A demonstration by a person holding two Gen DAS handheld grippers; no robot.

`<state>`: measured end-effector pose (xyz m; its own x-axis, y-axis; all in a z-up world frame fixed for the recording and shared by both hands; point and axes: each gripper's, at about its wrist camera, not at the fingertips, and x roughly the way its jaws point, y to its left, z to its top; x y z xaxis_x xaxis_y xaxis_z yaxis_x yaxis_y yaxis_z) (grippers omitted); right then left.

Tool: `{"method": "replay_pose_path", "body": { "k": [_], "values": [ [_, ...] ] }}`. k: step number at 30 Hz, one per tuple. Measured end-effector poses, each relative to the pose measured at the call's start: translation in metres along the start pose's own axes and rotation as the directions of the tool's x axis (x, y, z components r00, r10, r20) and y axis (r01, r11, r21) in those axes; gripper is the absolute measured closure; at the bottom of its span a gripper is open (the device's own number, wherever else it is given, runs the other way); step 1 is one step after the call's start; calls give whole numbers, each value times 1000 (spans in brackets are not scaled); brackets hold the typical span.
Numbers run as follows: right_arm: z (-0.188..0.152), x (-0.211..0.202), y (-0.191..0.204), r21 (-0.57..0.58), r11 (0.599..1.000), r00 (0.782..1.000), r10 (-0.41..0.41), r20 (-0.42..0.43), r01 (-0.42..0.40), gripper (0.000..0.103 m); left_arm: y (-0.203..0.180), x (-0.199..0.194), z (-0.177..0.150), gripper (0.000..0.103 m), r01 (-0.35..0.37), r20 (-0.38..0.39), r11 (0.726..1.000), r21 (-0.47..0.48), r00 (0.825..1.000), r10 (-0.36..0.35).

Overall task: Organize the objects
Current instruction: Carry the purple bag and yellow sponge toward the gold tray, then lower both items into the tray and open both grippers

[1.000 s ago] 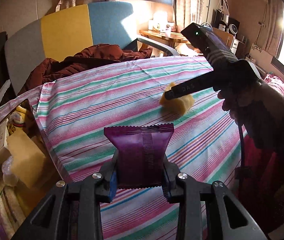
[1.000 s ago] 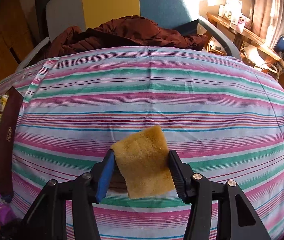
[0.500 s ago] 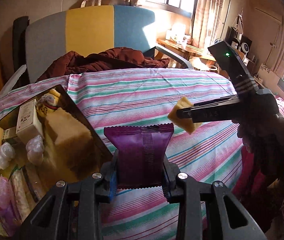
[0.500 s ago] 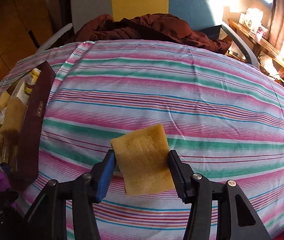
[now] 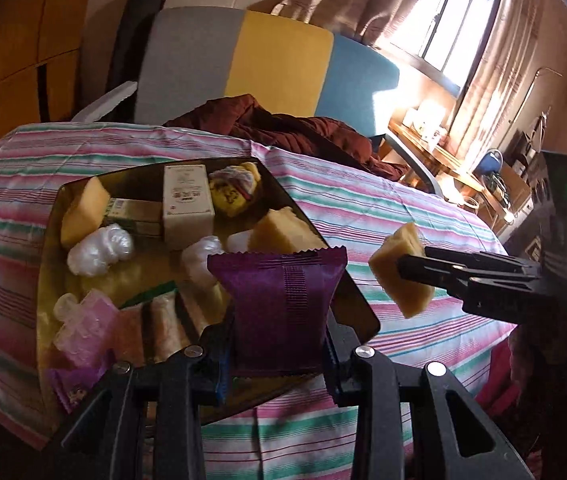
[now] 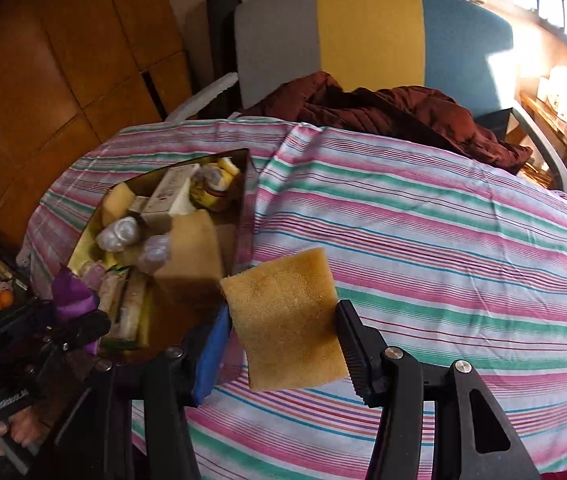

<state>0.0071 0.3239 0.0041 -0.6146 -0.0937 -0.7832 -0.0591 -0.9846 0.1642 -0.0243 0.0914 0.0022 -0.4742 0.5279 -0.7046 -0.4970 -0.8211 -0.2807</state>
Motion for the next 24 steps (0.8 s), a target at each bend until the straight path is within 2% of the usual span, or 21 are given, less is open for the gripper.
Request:
{"method": "replay_pose_path", "body": {
  "k": [6,13,19,22,23,24],
  "values": [
    [1,11,51,-55,994,996,93,-1,-93,49,48,-20,-4,68,-56,16,993,-106,998,58],
    [-3,30,92,-121,981,988,144,-52,-149,49,93,-33,2,68,-83,40,972,-220,995,94],
    [1,38,107,-146,979,989,134,-56,-141,47,95,-23,8,68,-71,19,975,-208,997,76],
    [2,44,114,-153,980,991,122,-60,-130,46,93,-10,10,68,-91,-14,976,-198,996,90],
    [3,46,115,-157,979,991,122,-62,-130,45,93,-7,11,68,-92,-26,975,-202,996,89],
    [3,48,116,-155,979,990,123,-66,-132,38,94,-4,12,68,-91,-29,974,-208,996,86]
  ]
}}
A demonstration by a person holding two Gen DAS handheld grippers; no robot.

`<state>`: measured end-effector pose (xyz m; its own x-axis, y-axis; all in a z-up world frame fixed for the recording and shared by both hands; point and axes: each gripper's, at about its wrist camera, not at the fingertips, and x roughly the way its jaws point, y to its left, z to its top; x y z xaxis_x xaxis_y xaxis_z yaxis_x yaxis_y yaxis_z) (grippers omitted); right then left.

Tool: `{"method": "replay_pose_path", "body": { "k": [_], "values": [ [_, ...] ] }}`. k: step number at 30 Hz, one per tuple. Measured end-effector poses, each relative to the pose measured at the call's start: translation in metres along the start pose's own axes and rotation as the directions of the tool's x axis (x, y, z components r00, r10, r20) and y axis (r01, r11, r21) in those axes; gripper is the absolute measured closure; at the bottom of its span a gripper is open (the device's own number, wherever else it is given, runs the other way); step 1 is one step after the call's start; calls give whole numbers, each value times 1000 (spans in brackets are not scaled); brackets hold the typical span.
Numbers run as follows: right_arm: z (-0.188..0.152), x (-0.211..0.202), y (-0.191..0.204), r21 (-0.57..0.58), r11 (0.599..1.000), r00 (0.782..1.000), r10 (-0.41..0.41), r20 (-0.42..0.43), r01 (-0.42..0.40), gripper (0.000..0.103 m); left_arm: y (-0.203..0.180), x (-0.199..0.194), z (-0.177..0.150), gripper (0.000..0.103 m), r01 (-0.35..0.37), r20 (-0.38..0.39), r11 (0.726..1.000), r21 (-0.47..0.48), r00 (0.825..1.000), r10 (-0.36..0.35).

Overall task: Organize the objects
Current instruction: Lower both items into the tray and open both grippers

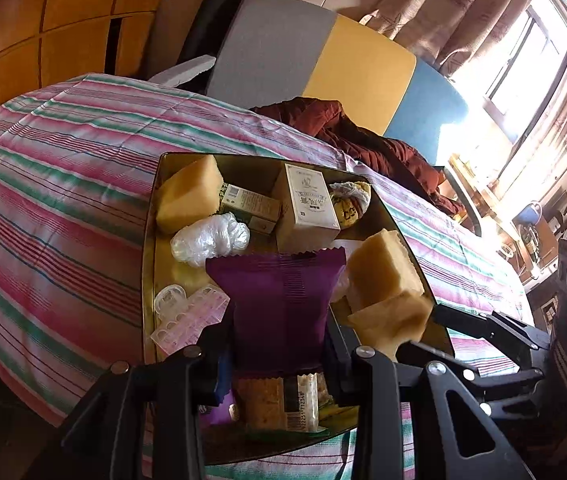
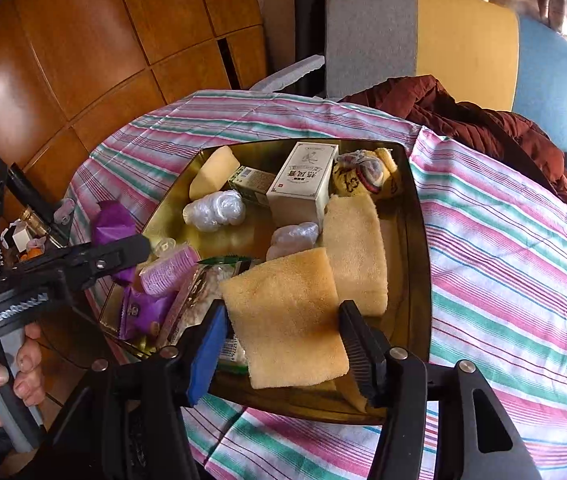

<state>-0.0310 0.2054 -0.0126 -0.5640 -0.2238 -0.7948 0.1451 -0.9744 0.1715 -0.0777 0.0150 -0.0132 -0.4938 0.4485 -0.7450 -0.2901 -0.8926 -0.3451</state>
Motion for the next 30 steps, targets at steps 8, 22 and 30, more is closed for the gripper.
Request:
{"method": "replay_pose_path", "body": {
  "k": [8,22,30],
  "values": [
    [-6,2,2,12,1000,1000,9,-11,-9,21,4,11,-3,65,-25,-23,1000,-12,999,24],
    [0,13,23,-34,996,996,87,-20,-88,21,7,0,-5,65,-183,32,982,41,983,182],
    [-10,24,26,-37,996,996,79,-42,-80,19,7,-22,-9,65,-188,97,981,35,978,184]
  ]
}}
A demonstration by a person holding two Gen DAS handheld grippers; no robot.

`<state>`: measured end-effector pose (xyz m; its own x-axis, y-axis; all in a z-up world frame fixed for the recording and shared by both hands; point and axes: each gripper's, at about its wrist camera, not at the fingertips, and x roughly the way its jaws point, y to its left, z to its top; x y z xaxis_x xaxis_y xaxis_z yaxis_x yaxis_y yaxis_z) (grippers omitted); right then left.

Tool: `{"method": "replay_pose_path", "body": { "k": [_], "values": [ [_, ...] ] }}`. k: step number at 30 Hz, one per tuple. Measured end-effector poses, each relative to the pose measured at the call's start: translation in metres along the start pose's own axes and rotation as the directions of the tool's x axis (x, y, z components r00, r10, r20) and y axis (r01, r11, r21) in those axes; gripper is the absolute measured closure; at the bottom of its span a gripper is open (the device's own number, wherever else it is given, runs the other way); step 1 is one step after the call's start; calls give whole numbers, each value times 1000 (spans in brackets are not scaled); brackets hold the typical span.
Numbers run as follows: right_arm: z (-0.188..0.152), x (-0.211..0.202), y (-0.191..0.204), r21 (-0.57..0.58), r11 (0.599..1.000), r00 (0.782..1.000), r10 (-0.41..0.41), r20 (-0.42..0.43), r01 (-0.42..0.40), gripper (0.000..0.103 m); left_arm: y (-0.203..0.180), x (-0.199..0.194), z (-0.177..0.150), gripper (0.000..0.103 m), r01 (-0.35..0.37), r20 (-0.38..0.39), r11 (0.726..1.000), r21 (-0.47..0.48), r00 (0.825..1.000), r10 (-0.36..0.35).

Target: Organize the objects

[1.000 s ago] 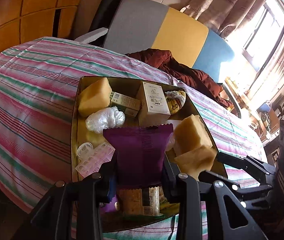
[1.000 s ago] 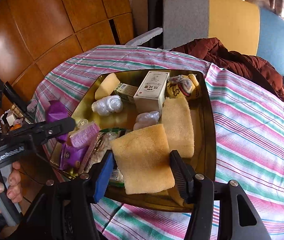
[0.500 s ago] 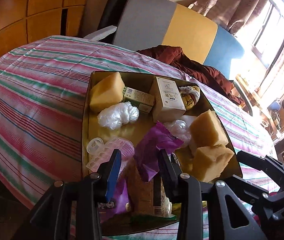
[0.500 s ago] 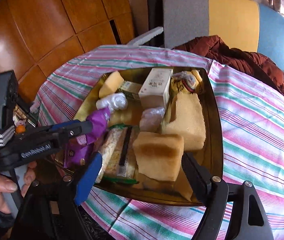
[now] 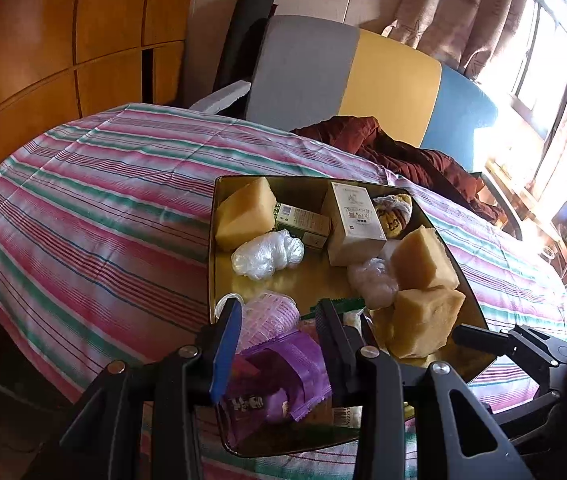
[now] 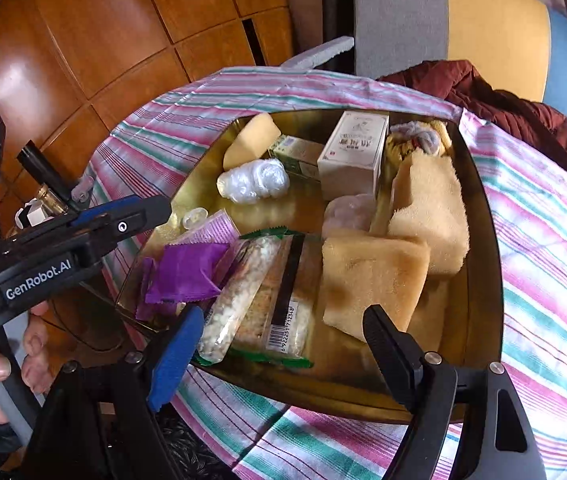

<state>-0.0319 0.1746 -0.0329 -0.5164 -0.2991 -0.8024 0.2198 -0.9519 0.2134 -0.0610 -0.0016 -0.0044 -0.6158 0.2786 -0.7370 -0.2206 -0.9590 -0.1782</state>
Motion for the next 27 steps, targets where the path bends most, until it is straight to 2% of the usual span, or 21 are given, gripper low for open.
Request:
{"method": "replay_pose_path", "body": {
  "k": [4,9,12,16,23,27],
  "values": [
    [-4,-15,2,0,1000,998,-17,55,17,11,-7,-8,0,64,-17,28,1000,16,999,17],
    [-7,-30,7,7,997,990,-81,115,81,0,-20,-20,-2,58,-52,80,997,53,996,48],
    [-7,-36,6,25,992,982,-124,139,122,0,-27,-26,-3,56,-73,102,995,68,993,66],
    [-7,-41,3,47,982,970,-186,155,181,0,-33,-32,-7,45,-85,119,994,75,990,76],
    [-10,-54,-10,109,960,944,-275,182,259,0,-44,-42,-10,36,-108,155,990,88,983,94],
    [-13,-61,-16,144,948,932,-308,191,283,0,-55,-47,-13,33,-177,194,979,105,969,154]
  ]
}}
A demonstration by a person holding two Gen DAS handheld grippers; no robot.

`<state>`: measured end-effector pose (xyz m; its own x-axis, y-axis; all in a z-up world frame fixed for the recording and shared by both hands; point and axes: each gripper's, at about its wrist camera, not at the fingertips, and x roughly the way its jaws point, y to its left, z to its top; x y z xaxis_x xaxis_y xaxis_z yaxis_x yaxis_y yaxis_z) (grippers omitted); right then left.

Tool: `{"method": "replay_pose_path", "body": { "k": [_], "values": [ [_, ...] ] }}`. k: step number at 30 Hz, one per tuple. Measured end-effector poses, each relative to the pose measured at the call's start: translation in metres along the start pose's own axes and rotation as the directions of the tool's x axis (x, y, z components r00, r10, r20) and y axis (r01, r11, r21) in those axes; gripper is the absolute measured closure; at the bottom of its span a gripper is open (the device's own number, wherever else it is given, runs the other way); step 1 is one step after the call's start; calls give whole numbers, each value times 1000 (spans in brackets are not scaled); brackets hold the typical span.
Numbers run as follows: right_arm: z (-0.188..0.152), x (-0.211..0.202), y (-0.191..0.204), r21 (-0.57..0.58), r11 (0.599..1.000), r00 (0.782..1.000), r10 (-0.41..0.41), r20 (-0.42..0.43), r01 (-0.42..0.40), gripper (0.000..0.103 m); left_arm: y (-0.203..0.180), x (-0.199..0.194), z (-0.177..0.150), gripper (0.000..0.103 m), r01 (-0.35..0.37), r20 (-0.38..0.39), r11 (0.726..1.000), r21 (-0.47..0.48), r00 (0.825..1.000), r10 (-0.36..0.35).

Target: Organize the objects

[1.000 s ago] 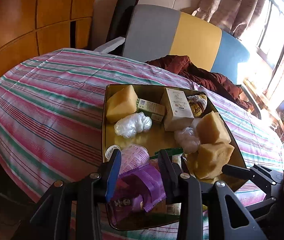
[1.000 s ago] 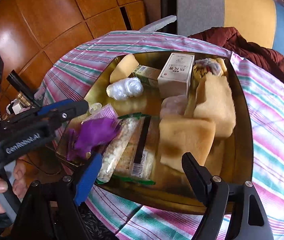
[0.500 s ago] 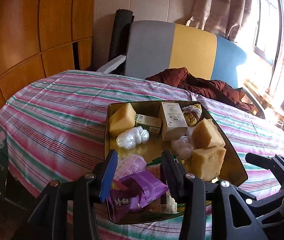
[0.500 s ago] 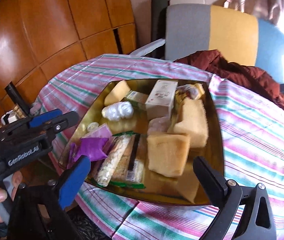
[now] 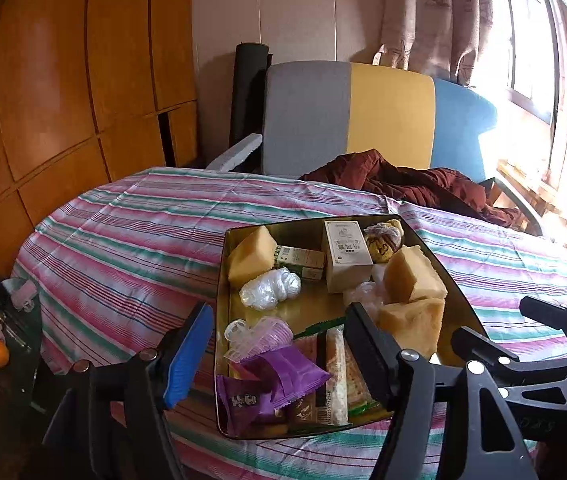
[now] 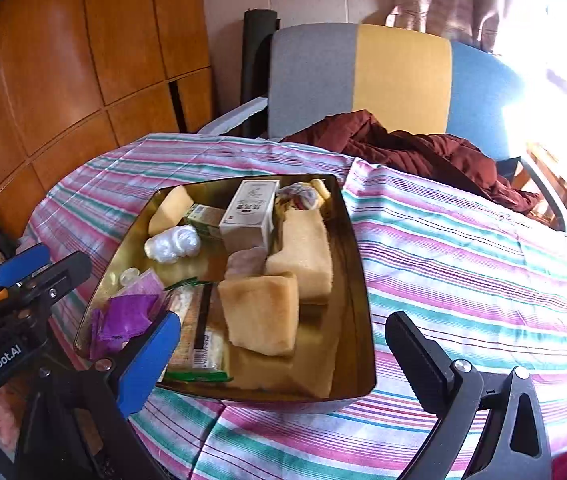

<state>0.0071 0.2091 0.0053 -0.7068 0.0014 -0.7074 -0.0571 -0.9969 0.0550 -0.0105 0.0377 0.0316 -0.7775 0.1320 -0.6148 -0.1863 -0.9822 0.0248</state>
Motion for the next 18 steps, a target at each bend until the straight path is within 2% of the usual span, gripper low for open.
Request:
{"method": "replay_pose_path", "body": {
  "k": [3,9,18],
  "values": [
    [-1,-3,-3,12,1000,1000,-10,3,10,0,-3,-3,-2,30,20,11,1000,-3,1000,-20],
    [-4,-8,-3,19,999,999,-28,22,27,0,-2,-1,-4,30,32,-30,999,-44,999,-33],
    [-7,-12,-8,34,997,996,-76,41,74,0,-2,-2,-10,30,13,-30,999,-48,999,-14]
  ]
}}
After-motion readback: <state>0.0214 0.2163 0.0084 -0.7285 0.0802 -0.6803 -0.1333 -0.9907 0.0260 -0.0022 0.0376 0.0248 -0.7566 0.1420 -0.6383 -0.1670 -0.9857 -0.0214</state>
